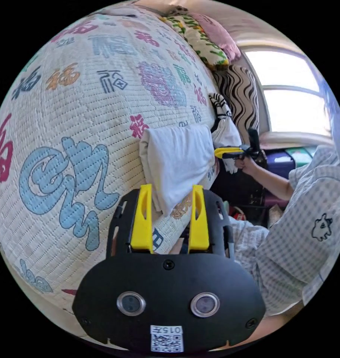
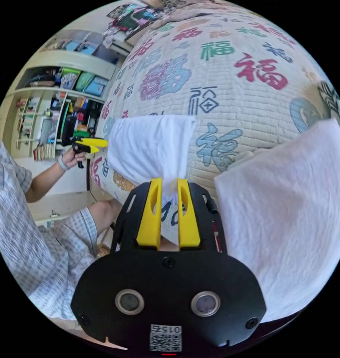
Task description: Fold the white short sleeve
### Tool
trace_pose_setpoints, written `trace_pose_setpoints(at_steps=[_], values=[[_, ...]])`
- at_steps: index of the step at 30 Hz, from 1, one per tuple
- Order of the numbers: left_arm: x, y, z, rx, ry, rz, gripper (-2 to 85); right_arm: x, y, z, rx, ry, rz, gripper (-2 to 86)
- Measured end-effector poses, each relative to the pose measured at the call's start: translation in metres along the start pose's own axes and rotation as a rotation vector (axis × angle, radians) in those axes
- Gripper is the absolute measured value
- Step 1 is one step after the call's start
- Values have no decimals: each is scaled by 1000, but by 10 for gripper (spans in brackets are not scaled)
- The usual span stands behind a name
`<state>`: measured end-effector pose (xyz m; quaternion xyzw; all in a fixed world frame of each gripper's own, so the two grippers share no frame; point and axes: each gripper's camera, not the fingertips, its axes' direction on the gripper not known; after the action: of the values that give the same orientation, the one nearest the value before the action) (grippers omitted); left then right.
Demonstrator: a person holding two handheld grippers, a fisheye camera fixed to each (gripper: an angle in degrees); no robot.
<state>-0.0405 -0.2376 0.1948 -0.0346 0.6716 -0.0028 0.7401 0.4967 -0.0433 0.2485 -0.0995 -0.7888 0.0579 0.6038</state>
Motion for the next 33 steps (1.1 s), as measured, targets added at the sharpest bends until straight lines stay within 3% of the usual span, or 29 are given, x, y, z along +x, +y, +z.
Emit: trace_pose_setpoints(at_steps=[4,11,21,27,33], values=[[-32,-9,15,23,96,-54,203,7,-1,-2,1,-101,31,135],[-33,-27,30,13,168,-32,188,-13,16,-25,46,-49,24,139],[-29,-58,90,-21,-52,-132,129,-52,48,-60,151,144,38,90],[-26,-82,107,-122,-60,-125,66,-47,54,-100,132,-36,44,40],[38,-125,92,-60,40,32,57,-34,78,-230,259,-146,-15,33]])
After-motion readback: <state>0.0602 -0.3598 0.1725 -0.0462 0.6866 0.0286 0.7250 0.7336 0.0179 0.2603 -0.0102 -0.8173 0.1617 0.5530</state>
